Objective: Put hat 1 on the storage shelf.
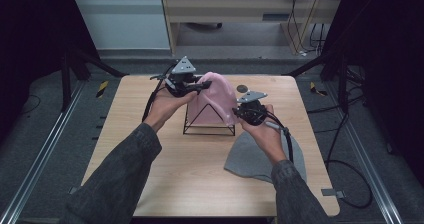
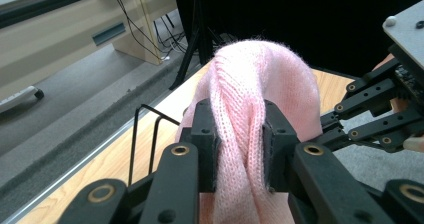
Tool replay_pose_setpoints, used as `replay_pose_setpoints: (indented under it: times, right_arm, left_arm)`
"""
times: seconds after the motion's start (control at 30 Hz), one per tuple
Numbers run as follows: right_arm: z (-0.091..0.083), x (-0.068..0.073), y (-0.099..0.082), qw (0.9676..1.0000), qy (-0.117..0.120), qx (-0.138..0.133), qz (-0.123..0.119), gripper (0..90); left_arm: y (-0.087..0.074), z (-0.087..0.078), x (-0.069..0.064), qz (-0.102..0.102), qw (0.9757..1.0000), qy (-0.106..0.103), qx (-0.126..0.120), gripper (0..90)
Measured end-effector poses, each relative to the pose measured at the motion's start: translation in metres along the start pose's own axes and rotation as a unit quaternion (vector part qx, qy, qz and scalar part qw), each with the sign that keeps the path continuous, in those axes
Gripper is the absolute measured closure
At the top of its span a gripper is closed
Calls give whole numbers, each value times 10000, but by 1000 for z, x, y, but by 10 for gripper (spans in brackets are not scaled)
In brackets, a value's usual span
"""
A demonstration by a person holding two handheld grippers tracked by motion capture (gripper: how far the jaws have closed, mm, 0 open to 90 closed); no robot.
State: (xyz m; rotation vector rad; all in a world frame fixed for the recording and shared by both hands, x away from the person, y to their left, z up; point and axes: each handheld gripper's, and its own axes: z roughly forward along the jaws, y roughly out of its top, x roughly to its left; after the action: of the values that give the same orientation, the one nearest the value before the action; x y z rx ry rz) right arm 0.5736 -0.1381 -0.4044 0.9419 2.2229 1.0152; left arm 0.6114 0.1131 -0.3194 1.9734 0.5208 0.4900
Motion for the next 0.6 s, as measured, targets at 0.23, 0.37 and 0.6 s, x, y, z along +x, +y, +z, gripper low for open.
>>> replay_pose_setpoints:
  times: [0.23,0.37,0.6]
  right_arm:
    - [2,1,-3,10000,32,89,-6,815]
    - [6,1,-6,9998,62,166,29,804]
    - [8,3,-7,9997,90,231,19,775]
  left_arm:
    - [-4,1,-2,-2,10000,-45,39,728]
    - [-9,2,-4,-22,9999,-106,35,729]
    - [-14,1,-6,-114,9998,-145,-9,734]
